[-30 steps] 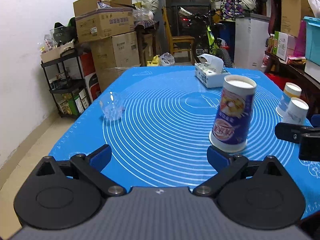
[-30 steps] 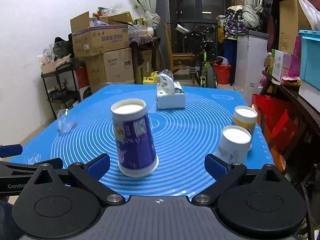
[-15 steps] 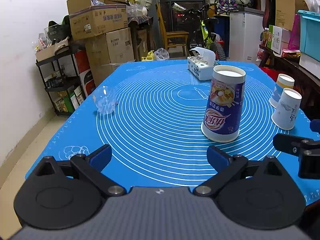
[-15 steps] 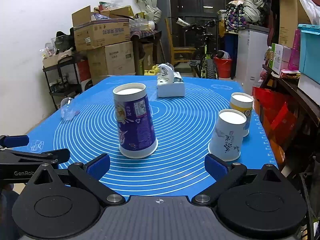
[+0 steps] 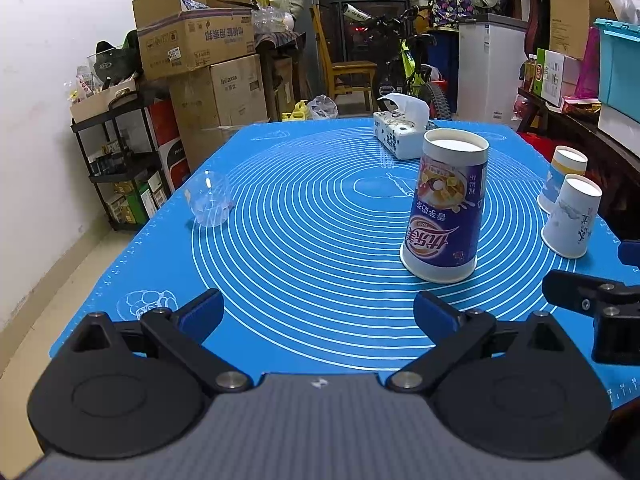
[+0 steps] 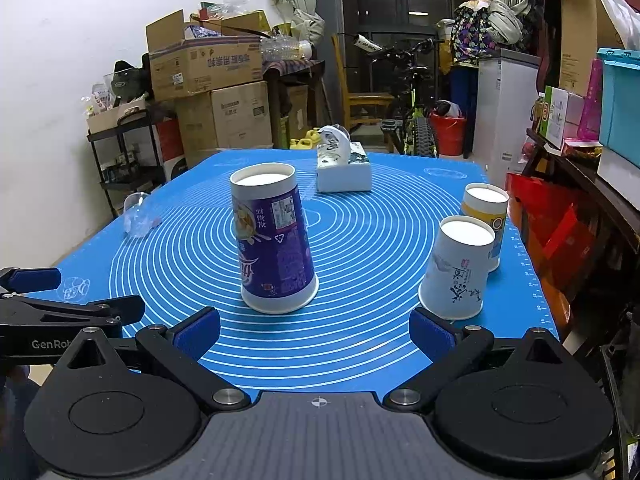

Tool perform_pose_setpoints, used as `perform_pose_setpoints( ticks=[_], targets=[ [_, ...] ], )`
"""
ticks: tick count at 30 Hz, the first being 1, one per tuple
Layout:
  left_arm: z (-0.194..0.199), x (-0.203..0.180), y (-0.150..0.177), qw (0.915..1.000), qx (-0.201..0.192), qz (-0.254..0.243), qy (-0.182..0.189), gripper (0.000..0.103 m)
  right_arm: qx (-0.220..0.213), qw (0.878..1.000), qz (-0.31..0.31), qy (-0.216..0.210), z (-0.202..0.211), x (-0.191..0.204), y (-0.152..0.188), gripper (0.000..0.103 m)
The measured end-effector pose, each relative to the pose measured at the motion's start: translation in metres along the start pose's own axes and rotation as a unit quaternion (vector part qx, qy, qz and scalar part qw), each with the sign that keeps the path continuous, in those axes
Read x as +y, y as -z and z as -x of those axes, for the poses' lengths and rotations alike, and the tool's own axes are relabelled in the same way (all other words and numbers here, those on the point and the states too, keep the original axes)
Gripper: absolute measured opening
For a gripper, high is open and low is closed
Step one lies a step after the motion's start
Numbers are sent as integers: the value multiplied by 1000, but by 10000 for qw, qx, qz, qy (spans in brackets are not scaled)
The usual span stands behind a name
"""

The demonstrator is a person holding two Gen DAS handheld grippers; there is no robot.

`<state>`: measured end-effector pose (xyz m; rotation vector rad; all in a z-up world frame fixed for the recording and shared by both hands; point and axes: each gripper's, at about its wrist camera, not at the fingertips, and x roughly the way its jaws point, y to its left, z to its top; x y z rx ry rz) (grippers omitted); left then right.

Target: Flip cup upside down

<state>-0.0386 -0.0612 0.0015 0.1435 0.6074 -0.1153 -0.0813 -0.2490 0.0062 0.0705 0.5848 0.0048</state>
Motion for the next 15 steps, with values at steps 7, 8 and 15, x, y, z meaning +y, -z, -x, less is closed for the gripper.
perform_pose_setpoints(
  ticks=[7, 8, 15],
  targets=[
    [0, -1, 0, 10000, -2, -9, 23, 100, 17, 10000, 17, 7, 0, 0, 1, 100],
    [-1, -1, 1, 10000, -2, -11, 25, 100, 16, 10000, 17, 7, 0, 0, 1, 100],
    [-1, -1, 1, 10000, 15, -10, 16, 100, 48, 10000, -23, -56, 0, -1, 0, 100]
  ],
)
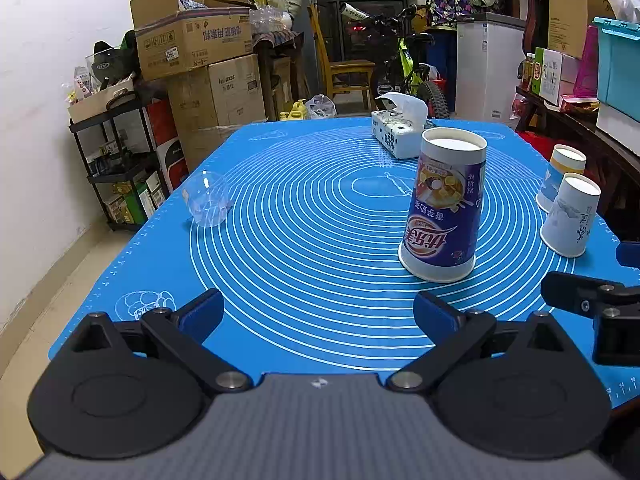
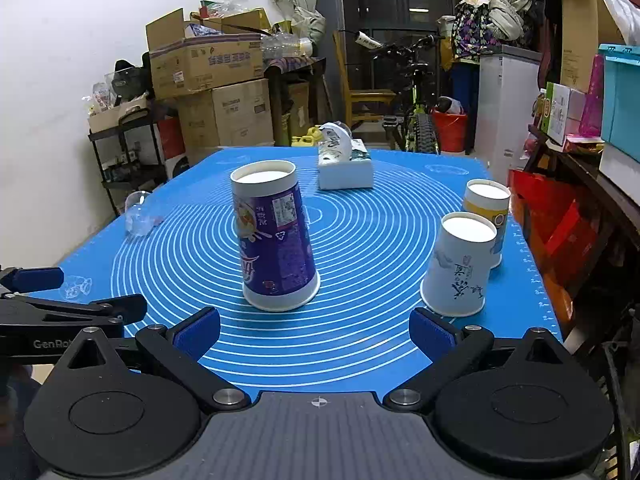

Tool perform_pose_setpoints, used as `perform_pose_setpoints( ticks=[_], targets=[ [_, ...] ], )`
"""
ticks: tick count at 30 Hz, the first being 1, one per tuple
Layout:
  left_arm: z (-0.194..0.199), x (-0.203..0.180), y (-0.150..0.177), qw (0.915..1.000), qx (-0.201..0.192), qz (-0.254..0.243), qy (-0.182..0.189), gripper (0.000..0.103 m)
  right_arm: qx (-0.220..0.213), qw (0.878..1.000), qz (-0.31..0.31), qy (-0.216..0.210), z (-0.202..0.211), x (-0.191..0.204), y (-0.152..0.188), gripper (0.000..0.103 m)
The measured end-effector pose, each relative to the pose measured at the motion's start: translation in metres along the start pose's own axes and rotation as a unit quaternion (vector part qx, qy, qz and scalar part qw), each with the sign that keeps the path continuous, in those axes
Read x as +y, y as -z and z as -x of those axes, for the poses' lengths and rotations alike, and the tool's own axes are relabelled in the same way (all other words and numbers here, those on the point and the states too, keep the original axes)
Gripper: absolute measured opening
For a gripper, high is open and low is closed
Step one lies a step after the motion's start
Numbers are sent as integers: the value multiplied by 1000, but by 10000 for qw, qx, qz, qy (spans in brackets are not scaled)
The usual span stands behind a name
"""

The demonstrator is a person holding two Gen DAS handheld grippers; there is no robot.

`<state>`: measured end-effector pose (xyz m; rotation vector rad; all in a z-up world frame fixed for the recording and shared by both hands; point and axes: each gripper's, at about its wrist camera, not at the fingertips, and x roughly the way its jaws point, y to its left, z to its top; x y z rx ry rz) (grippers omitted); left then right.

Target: Flip cup upside down

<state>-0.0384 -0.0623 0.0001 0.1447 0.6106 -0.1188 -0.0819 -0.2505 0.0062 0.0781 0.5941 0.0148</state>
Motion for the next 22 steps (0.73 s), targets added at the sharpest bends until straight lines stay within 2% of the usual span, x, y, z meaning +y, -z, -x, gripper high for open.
perform_pose_setpoints(
  ticks=[22],
  targets=[
    [-2, -1, 0, 10000, 17, -19, 6, 100, 65, 10000, 37, -3, -3, -1, 0, 100]
  ],
)
